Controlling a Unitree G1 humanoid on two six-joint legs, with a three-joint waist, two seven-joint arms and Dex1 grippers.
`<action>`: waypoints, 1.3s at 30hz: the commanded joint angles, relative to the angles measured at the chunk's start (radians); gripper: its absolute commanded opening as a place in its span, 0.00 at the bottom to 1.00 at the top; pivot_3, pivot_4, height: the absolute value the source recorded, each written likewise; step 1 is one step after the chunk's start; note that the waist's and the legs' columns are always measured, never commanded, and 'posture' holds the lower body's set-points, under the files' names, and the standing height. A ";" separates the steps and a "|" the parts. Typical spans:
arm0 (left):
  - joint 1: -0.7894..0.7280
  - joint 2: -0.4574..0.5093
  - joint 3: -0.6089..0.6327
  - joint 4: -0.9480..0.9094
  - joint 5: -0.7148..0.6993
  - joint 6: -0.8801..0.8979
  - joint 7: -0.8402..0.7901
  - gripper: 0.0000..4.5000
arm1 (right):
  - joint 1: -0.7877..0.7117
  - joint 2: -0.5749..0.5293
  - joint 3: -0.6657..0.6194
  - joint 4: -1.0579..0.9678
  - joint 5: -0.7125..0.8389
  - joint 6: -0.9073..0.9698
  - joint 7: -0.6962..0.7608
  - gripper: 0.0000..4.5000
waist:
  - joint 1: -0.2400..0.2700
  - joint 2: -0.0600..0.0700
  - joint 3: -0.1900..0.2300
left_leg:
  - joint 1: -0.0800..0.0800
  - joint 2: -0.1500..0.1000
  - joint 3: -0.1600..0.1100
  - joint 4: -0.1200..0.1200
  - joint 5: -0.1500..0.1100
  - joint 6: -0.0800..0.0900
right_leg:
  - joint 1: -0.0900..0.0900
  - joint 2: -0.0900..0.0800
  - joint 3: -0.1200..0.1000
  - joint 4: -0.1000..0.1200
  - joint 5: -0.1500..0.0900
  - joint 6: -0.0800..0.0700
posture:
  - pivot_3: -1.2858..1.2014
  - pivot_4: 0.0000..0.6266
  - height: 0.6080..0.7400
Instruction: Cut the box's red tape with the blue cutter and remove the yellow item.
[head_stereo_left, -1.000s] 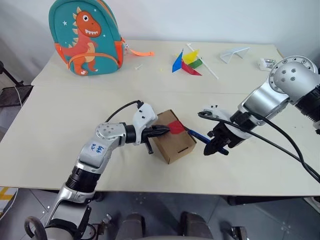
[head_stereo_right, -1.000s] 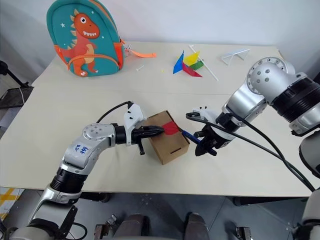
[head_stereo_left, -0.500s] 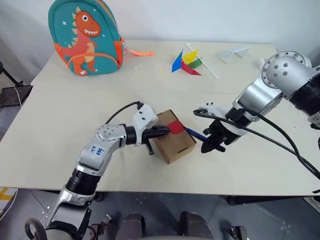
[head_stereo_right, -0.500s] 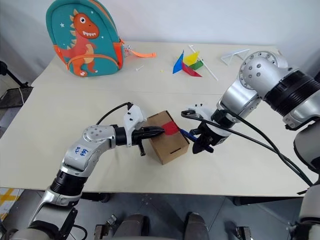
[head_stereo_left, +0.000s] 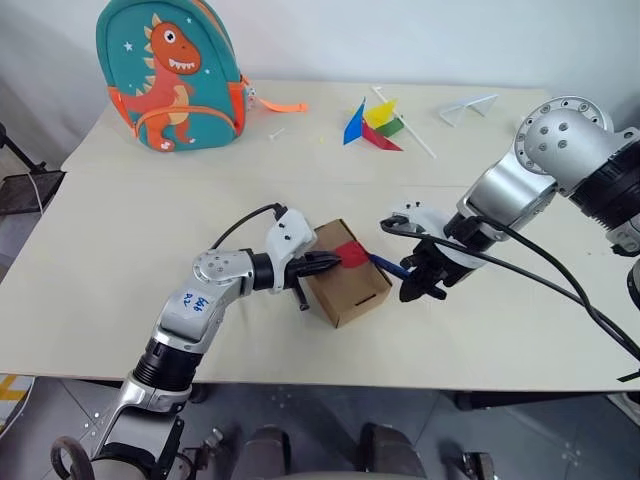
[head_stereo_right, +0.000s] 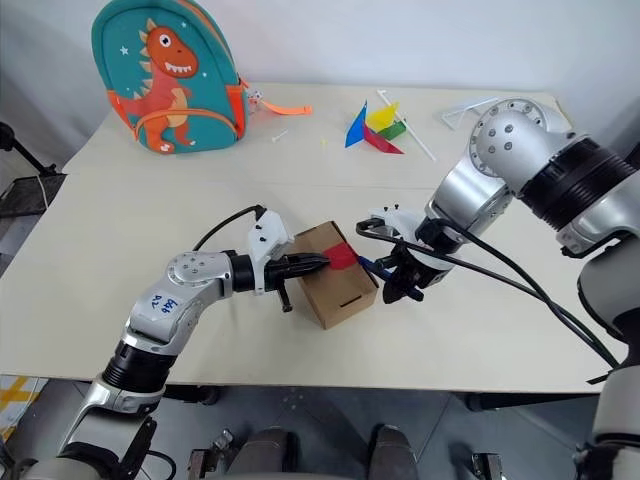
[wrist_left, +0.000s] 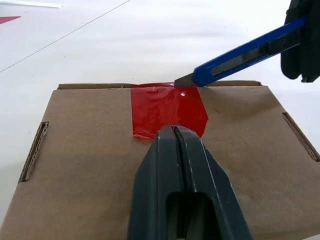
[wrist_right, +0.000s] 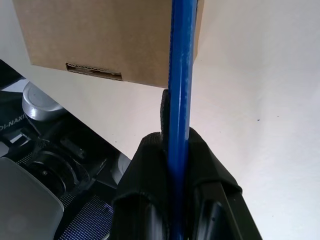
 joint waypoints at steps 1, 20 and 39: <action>0.065 0.016 -0.052 0.068 0.028 0.074 0.001 0.00 | -0.015 -0.030 0.006 -0.052 0.019 0.005 0.044 0.02 | 0.000 0.000 0.000 | 0.000 0.000 0.000 0.000 0.000 0.000 | 0.000 0.000 0.000 0.000 0.000 0.000 | 0.52 0.24 1.00; 0.079 0.019 -0.045 0.040 0.021 0.098 0.021 0.00 | -0.025 -0.038 0.053 -0.040 0.019 0.005 0.063 0.02 | -0.002 0.000 0.000 | 0.000 0.000 0.000 0.000 -0.001 0.000 | 0.000 0.000 -0.001 0.000 0.000 0.000 | 0.52 0.24 1.00; 0.057 0.087 -0.036 0.037 0.015 0.085 -0.036 0.00 | 0.109 -0.292 -0.379 -0.154 0.013 -0.073 0.059 0.02 | -0.003 0.000 0.000 | -0.001 0.001 0.002 -0.001 -0.001 0.000 | -0.001 0.000 -0.002 -0.002 0.000 0.000 | 0.52 0.24 1.00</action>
